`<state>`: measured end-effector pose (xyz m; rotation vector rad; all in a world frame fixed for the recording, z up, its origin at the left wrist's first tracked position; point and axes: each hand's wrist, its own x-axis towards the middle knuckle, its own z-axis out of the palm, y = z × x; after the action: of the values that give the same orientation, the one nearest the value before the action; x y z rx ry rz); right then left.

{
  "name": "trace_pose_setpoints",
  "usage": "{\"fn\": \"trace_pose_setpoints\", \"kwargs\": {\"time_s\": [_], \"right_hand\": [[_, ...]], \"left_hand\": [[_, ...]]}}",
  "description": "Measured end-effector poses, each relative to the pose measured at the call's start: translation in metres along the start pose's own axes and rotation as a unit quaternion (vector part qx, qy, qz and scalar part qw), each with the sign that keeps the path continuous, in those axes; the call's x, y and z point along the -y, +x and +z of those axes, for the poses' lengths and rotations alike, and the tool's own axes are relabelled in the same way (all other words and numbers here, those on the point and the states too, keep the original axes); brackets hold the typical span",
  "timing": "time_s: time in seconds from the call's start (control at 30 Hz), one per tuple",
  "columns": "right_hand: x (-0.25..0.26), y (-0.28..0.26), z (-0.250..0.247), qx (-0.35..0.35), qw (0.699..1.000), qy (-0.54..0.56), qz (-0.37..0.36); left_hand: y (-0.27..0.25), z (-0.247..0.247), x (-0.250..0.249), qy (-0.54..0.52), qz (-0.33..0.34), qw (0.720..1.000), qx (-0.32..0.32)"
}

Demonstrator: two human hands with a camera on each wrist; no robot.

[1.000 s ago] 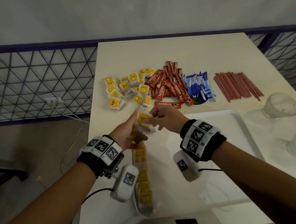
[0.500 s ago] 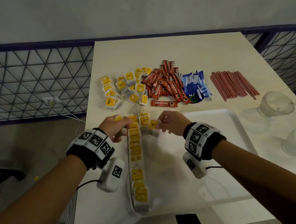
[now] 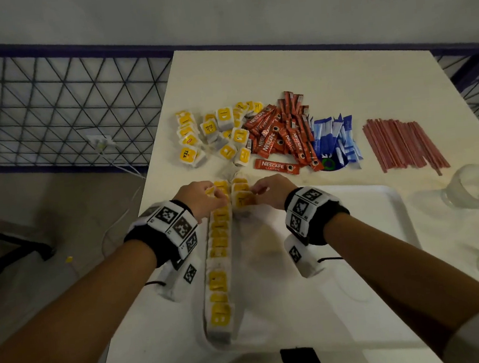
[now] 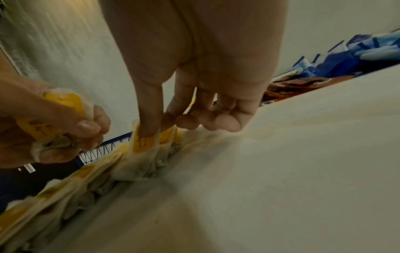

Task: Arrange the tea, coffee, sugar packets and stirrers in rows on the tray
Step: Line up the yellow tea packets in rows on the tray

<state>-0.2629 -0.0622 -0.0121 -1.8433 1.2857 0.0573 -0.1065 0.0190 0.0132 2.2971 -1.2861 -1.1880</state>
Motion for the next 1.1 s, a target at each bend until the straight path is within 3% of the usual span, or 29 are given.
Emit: {"fn": "trace_pose_setpoints", "kwargs": {"time_s": [0.17, 0.3, 0.37, 0.43, 0.53, 0.63, 0.77, 0.93, 1.1], "right_hand": [[-0.004, 0.009, 0.006, 0.009, 1.0, -0.016, 0.022], [-0.005, 0.009, 0.004, -0.002, 1.0, -0.002, 0.028], [-0.002, 0.004, -0.004, -0.021, 0.999, 0.047, 0.011], [0.006, -0.004, -0.013, -0.018, 0.995, 0.093, -0.031], [0.025, -0.018, -0.023, 0.032, 0.987, 0.141, -0.076], [0.042, -0.028, -0.019, 0.045, 0.988, 0.099, -0.105], [0.053, -0.034, -0.007, 0.011, 0.991, 0.013, -0.134], [0.05, -0.036, -0.002, -0.03, 0.991, 0.03, -0.128], [0.047, -0.043, 0.001, -0.026, 0.984, 0.149, -0.098]], "left_hand": [[0.005, 0.003, -0.007, 0.106, 0.013, 0.994, -0.021], [0.004, 0.002, -0.012, 0.086, 0.002, 0.996, -0.013], [0.001, -0.001, -0.015, 0.01, -0.017, 1.0, 0.003], [-0.002, -0.005, -0.019, -0.132, -0.067, 0.988, 0.037], [-0.004, -0.012, -0.021, -0.318, -0.134, 0.929, 0.135], [-0.006, -0.014, -0.023, -0.367, -0.109, 0.909, 0.165], [-0.015, -0.013, -0.027, -0.4, -0.071, 0.899, 0.163], [-0.025, -0.015, -0.021, -0.434, -0.037, 0.871, 0.227], [-0.027, -0.014, -0.01, -0.376, -0.015, 0.905, 0.201]]}}
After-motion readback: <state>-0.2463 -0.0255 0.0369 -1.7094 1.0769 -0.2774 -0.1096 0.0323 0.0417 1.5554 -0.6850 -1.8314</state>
